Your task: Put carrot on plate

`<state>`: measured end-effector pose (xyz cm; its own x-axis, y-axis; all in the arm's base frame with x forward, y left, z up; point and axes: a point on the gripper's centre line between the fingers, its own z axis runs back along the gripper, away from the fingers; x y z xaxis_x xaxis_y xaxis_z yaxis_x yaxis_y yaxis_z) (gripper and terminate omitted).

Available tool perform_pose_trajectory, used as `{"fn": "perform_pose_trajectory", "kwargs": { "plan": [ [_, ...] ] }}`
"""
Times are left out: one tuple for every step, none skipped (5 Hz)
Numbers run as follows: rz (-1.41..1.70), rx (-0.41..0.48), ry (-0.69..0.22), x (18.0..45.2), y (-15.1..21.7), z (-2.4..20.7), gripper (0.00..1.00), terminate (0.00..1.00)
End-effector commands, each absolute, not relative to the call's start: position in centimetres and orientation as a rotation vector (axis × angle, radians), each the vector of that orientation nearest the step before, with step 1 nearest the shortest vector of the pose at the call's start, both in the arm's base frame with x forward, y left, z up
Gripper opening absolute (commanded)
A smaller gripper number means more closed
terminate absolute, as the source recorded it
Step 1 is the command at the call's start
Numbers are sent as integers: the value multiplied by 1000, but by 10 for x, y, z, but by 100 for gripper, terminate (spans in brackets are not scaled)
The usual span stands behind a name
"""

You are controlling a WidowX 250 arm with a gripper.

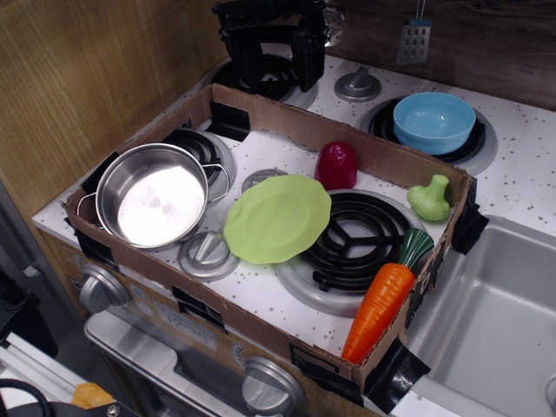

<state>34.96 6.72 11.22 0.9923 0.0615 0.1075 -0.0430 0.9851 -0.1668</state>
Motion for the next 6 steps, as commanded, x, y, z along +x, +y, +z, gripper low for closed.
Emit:
{"fn": "perform_pose_trajectory", "kwargs": {
  "plan": [
    [53,-165,-113,350,67,112,100,0],
    [-2,-204,-204,339,48,137,100,0],
    [-32,-234,-230,319,22,156,100,0],
    [-87,-335,-293,295,-4,159,100,0],
    [-40,-442,-277,276,-20,135,100,0],
    [-7,-518,-246,264,-27,106,100,0]
  ]
}}
